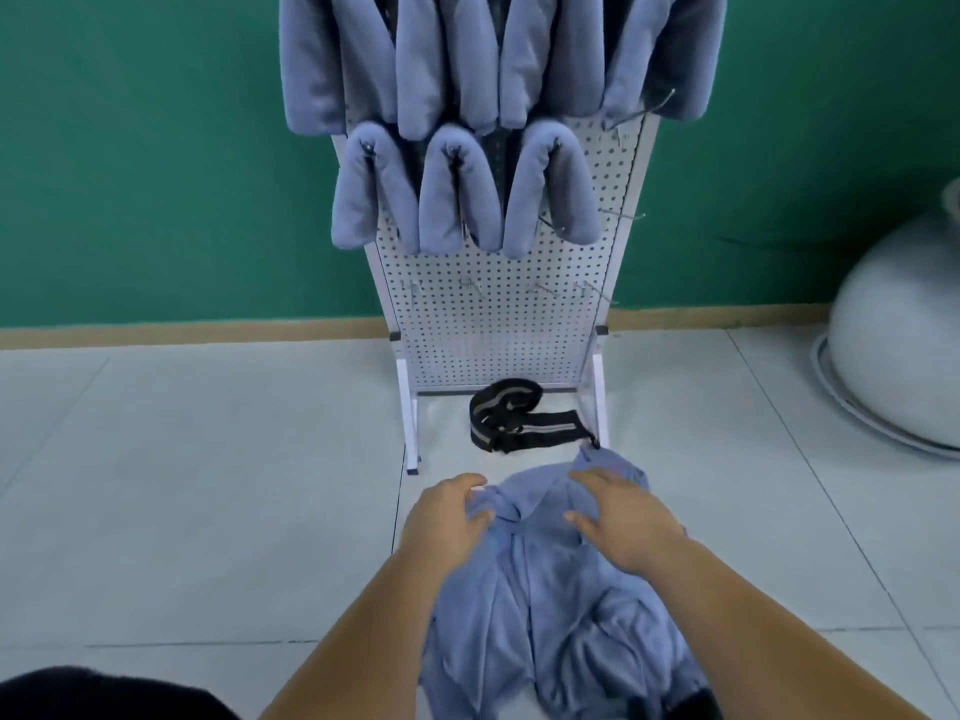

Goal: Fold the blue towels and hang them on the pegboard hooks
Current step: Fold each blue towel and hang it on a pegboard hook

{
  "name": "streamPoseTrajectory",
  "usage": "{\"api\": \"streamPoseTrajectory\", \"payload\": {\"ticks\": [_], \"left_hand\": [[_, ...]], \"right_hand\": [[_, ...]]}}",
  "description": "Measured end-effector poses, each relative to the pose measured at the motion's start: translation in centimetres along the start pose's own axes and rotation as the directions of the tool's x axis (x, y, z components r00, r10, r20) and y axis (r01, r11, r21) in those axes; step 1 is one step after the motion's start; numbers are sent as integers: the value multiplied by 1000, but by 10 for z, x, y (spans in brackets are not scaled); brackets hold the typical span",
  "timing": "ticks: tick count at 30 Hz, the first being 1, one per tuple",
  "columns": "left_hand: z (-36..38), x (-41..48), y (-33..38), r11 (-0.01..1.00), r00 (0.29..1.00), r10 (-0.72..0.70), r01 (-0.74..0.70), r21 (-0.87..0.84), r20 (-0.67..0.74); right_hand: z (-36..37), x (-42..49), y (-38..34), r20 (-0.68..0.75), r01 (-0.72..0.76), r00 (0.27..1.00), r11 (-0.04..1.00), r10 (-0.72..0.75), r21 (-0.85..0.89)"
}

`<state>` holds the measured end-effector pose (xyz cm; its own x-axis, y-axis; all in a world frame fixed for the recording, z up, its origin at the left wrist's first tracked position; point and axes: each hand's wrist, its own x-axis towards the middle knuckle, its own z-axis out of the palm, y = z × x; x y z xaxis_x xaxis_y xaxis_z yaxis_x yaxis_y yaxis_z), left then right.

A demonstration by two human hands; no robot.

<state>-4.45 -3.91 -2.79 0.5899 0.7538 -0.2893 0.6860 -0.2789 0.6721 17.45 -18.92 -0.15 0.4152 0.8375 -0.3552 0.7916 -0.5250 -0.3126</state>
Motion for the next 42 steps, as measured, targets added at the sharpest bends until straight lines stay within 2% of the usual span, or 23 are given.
{"api": "streamPoseTrajectory", "payload": {"ticks": [4, 7, 11, 14, 17, 20, 22, 27, 30, 34, 42], "left_hand": [[38, -22, -30, 994, 995, -30, 20, 104, 91], [64, -36, -45, 972, 978, -131, 95, 214, 164], [86, -48, -59, 891, 906, -292, 140, 433, 308], [88, -52, -62, 871, 928, -255, 99, 480, 272], [77, -51, -59, 903, 964, -239, 178, 390, 113], [57, -49, -54, 956, 972, -208, 226, 188, -108], [40, -50, -45, 979, 963, -190, 201, 40, -192], [-6, -46, -7, 980, 985, -103, 77, -185, -135], [-36, -49, 28, 955, 997, -13, -11, -295, -77], [-80, -55, 71, 905, 990, 121, -138, -402, -67], [-161, -76, 155, 805, 937, 295, -350, -479, -188]], "right_hand": [[50, -27, 13, 143, -65, 988, 998, 60, 27], [76, -42, 10, 225, -76, 972, 997, 66, 34], [94, -49, 3, 243, -31, 970, 999, 20, 40], [98, -49, -2, 240, -16, 971, 999, 6, 37], [96, -46, -8, 239, -8, 971, 999, -2, 40], [85, -41, -18, 209, -13, 978, 997, -2, 70], [74, -37, -27, 160, -9, 987, 994, -9, 110], [36, -33, -51, 71, 20, 997, 966, -39, 258], [7, -32, -66, 31, 78, 995, 943, -93, 322], [-45, -35, -85, -57, 181, 983, 872, -174, 454], [-158, -69, -107, -115, 335, 937, 756, -329, 562]]}}
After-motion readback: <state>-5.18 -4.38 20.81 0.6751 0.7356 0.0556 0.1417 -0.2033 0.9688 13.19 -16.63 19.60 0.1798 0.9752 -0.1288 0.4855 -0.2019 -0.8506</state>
